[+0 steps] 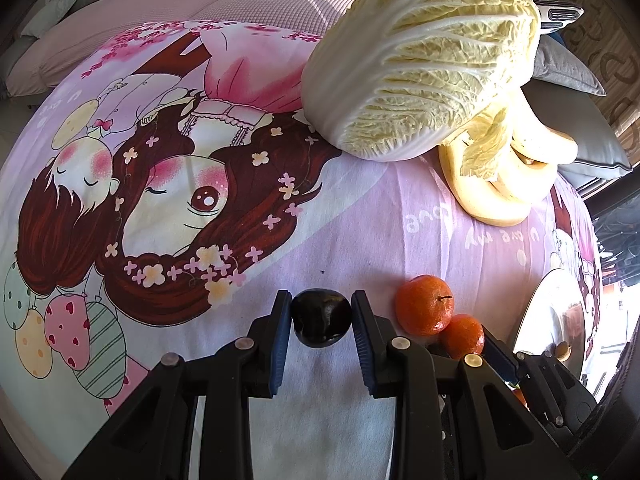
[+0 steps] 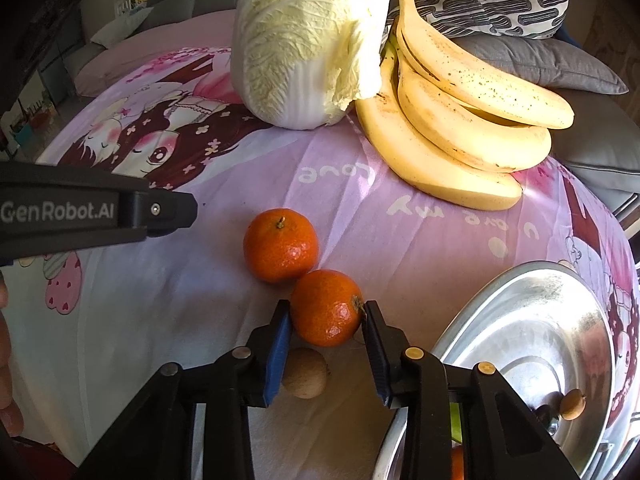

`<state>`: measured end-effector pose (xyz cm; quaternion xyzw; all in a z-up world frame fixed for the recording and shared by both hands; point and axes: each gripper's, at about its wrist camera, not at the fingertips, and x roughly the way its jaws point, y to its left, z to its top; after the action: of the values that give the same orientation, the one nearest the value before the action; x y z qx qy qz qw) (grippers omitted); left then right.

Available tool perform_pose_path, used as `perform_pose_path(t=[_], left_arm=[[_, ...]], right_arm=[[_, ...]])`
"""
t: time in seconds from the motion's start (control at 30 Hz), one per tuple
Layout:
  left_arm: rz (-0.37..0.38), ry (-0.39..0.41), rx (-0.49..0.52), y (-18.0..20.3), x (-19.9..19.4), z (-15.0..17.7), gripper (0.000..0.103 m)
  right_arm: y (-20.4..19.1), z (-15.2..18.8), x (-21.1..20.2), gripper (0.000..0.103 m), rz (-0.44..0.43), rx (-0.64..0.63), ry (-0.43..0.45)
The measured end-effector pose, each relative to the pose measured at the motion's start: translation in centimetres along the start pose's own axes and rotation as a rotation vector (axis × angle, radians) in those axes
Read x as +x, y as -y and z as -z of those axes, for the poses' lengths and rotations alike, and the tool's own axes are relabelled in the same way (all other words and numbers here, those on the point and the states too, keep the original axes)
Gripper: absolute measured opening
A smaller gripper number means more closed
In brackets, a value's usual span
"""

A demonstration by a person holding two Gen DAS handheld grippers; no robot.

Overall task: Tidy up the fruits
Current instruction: 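Lift the black fruit with the left tool while the right tool lifts the tangerine, then carry the black fruit over the steel bowl with the left tool while the right tool carries the tangerine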

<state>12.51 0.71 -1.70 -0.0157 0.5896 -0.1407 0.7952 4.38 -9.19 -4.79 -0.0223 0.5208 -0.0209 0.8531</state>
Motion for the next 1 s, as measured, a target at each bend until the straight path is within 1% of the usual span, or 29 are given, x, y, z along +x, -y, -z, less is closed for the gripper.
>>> perform_pose_path(t=[0.2, 0.43, 0.73, 1.0], left_arm=[[-0.001, 0.009, -0.017, -0.5, -0.4, -0.1, 0.031], [0.003, 0.043, -0.028, -0.8, -1.5, -0.3, 0.031], [0.012, 0.065, -0.012, -0.1, -2.8, 0.0, 0.031], [0.042, 0.068, -0.001, 1.5, -3.1, 0.1, 0.031]], right_arm=[[0.5, -0.1, -1.8, 0.038, -0.008, 0.025, 0.042], [1.3, 0.1, -4.0, 0.038, -0.011, 0.063, 0.09], [2.9, 0.6, -5.0, 0.038, -0.015, 0.123, 0.089], [6.8, 1.4, -5.7, 0.038, 0.01, 0.253, 0.068]])
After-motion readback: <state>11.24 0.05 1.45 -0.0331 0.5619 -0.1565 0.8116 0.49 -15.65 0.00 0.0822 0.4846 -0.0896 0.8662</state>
